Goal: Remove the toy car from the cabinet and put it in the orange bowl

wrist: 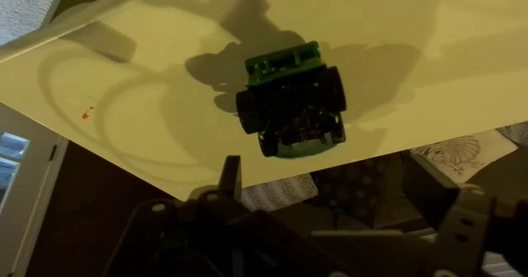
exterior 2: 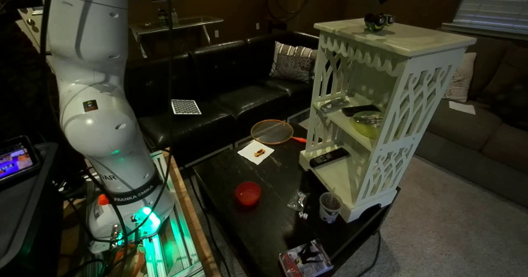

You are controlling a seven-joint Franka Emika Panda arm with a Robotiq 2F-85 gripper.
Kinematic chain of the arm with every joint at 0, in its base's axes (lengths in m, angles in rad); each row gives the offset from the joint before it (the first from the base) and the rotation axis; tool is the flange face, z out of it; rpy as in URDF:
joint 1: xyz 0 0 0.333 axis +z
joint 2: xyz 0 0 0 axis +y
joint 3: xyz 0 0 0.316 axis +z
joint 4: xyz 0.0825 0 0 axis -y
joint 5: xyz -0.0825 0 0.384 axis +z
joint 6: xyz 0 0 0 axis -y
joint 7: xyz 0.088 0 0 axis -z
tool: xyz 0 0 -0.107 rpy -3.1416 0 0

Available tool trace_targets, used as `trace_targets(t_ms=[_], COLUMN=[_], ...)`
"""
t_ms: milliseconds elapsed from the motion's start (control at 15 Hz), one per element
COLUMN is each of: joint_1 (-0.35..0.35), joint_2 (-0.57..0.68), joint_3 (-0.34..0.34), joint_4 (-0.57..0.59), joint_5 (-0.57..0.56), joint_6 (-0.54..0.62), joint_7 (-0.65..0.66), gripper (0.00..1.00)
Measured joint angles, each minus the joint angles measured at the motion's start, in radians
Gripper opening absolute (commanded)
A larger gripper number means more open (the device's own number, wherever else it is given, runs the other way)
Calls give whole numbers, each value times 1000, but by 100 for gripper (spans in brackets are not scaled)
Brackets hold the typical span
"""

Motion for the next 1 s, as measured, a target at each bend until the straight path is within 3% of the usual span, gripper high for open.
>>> trace_targets(t_ms=[867, 933, 1000], joint_1=[1, 0, -2], joint_2=[66, 67, 67], joint_3=[-23, -23, -22], joint_4=[-4, -4, -4], joint_5=[-12, -5, 4], joint_6=[-28, -28, -26], joint_7=[-105, -123, -144], gripper=[100, 75, 74])
